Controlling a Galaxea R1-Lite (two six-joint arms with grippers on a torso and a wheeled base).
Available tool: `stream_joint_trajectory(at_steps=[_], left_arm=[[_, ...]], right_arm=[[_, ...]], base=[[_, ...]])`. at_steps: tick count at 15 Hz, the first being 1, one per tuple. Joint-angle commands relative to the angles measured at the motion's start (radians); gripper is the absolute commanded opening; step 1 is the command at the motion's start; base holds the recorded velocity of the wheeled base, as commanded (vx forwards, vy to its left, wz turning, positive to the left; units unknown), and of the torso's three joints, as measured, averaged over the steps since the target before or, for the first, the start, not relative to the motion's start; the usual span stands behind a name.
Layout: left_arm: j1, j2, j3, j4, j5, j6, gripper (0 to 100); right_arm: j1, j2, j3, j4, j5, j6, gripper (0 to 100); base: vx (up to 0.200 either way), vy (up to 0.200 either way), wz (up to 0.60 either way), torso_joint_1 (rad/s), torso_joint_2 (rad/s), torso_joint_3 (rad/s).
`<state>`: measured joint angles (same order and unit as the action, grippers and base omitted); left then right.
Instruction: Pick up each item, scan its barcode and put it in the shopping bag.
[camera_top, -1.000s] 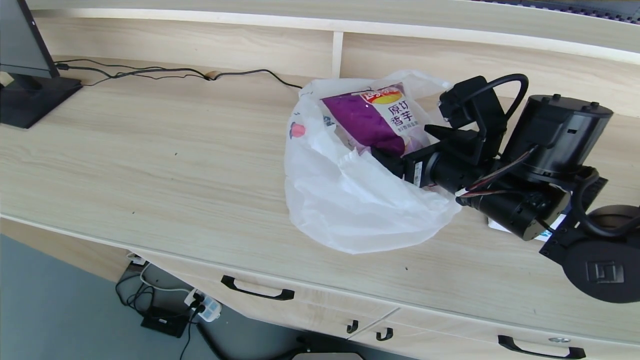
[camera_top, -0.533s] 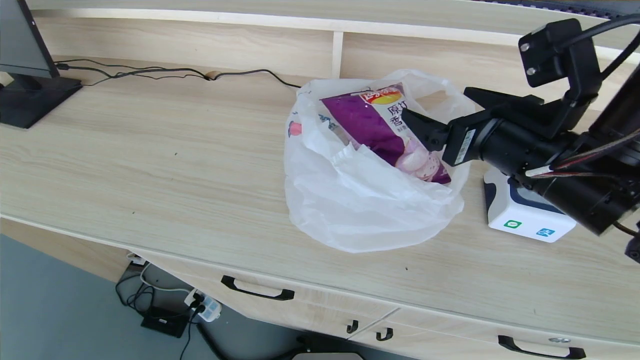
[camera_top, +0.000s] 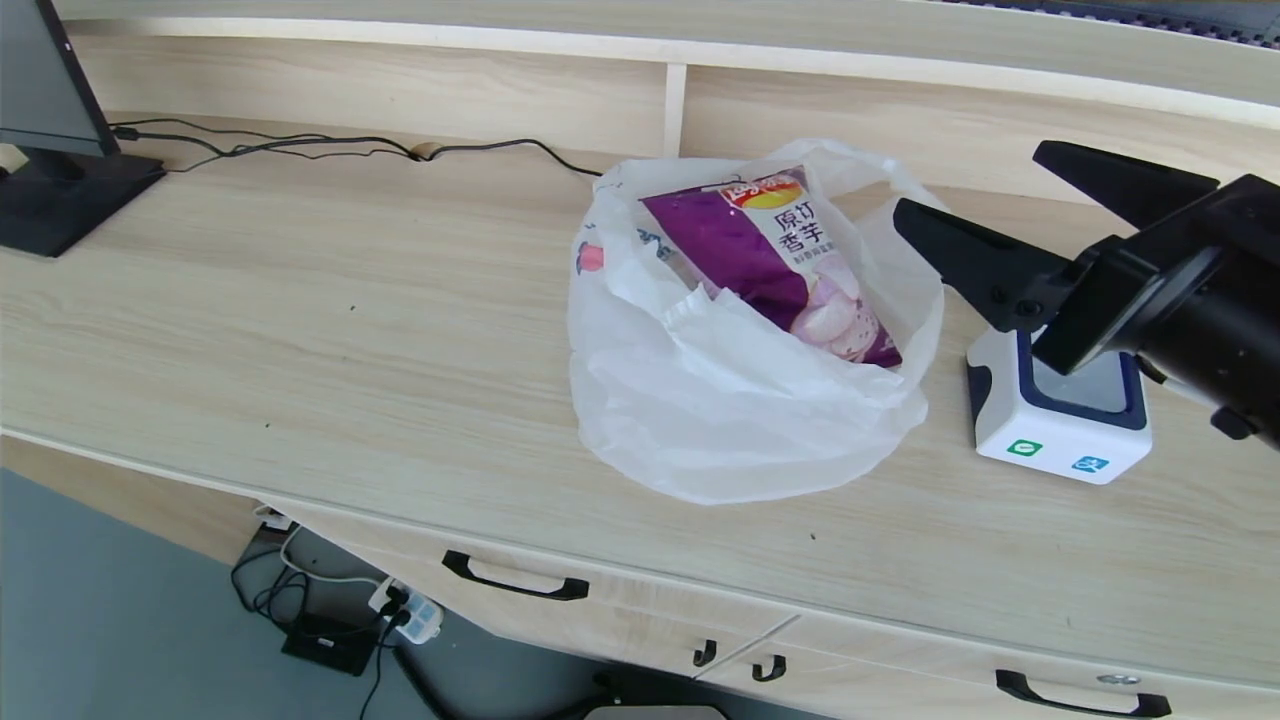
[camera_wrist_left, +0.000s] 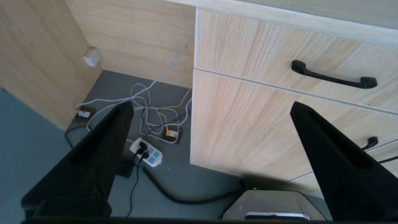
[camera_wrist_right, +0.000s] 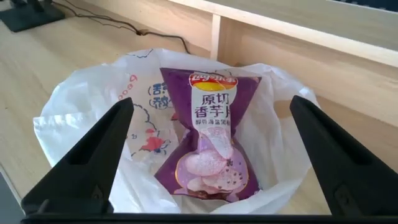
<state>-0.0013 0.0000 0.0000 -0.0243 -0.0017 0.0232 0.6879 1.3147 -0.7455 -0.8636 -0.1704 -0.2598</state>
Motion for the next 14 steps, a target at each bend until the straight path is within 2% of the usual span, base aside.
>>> stream_joint_trajectory(at_steps=[1, 8, 12, 14], left_arm=[[0.0, 0.002, 0.0, 0.0, 0.0, 0.0, 100], [0.0, 0.002, 0.0, 0.001, 0.0, 0.0, 100], [0.0, 0.002, 0.0, 0.001, 0.0, -0.002, 100], [0.0, 0.002, 0.0, 0.001, 0.0, -0.002, 100]], right_arm=[[0.001, -0.014, 0.009, 0.0, 0.0, 0.001, 100], [0.001, -0.015, 0.014, 0.0, -0.001, -0.001, 100], [0.004, -0.028, 0.049, -0.006, -0.001, 0.005, 100], [0.002, -0.077, 0.137, -0.009, -0.004, 0.034, 100]], base=[[0.0, 0.0, -0.6, 0.002, 0.0, 0.002], [0.0, 0.0, -0.6, 0.0, 0.0, 0.003], [0.0, 0.0, 0.0, 0.0, 0.0, 0.0], [0.0, 0.0, 0.0, 0.0, 0.0, 0.0]])
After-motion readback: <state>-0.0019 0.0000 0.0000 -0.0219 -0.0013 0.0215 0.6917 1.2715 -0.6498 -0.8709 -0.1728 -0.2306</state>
